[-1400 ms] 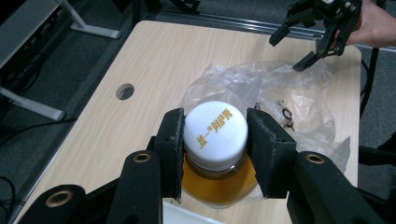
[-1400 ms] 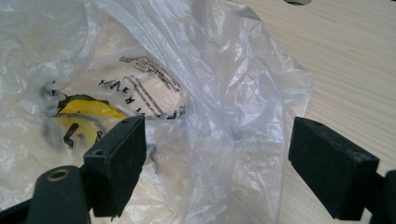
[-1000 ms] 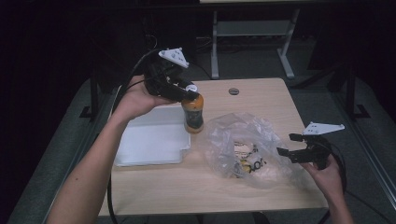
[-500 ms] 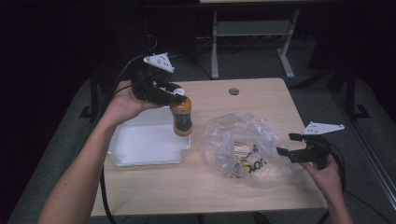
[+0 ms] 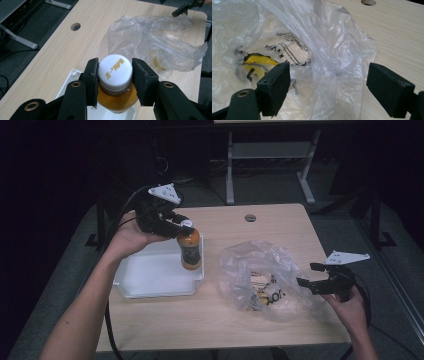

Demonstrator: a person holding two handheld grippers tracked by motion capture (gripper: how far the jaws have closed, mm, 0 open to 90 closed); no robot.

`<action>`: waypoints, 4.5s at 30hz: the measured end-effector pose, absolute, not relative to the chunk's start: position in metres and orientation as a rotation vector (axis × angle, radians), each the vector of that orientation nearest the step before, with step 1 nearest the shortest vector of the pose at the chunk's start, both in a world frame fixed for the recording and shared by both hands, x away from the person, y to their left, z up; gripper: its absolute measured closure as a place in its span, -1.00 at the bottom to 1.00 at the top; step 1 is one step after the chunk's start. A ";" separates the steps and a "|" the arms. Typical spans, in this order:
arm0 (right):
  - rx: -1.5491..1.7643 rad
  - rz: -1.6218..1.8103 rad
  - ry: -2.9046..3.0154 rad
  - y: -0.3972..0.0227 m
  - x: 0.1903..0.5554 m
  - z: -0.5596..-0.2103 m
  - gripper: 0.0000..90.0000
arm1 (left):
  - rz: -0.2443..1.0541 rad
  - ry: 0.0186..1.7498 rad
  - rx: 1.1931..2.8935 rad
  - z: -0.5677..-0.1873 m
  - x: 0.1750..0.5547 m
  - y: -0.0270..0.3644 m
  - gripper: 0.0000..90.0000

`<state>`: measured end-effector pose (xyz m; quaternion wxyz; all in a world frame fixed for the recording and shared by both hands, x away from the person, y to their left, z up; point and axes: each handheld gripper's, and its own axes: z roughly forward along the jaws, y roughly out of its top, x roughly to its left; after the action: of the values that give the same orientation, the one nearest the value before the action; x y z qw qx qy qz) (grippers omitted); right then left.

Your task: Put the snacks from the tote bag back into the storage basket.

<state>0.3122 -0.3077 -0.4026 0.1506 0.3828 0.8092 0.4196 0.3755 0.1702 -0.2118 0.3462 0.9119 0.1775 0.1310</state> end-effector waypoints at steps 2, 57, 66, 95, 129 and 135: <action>1.100 1.206 2.322 -0.308 0.312 -0.402 -0.59 | 0.347 0.461 2.371 -0.214 0.376 0.171 0.31; 1.079 1.194 2.337 -0.306 0.310 -0.403 -0.59 | 0.322 0.530 2.385 -0.286 0.382 0.190 0.31; 1.078 1.193 2.338 -0.305 0.310 -0.403 -0.59 | 0.308 0.530 2.379 -0.295 0.382 0.190 0.31; 1.075 1.192 2.340 -0.305 0.310 -0.403 -0.59 | 0.271 0.517 2.390 -0.317 0.388 0.189 0.31; 1.081 1.155 2.371 -0.299 0.312 -0.407 -0.61 | 0.251 0.577 2.352 -0.315 0.378 0.201 -0.12; 1.085 1.148 2.373 -0.298 0.313 -0.407 -0.62 | 0.260 0.591 2.327 -0.314 0.376 0.209 -0.14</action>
<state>0.3126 -0.2977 -0.4073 0.1451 0.3765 0.8236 0.3986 0.3757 0.2087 -0.3136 0.3554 0.9007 0.2288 0.1008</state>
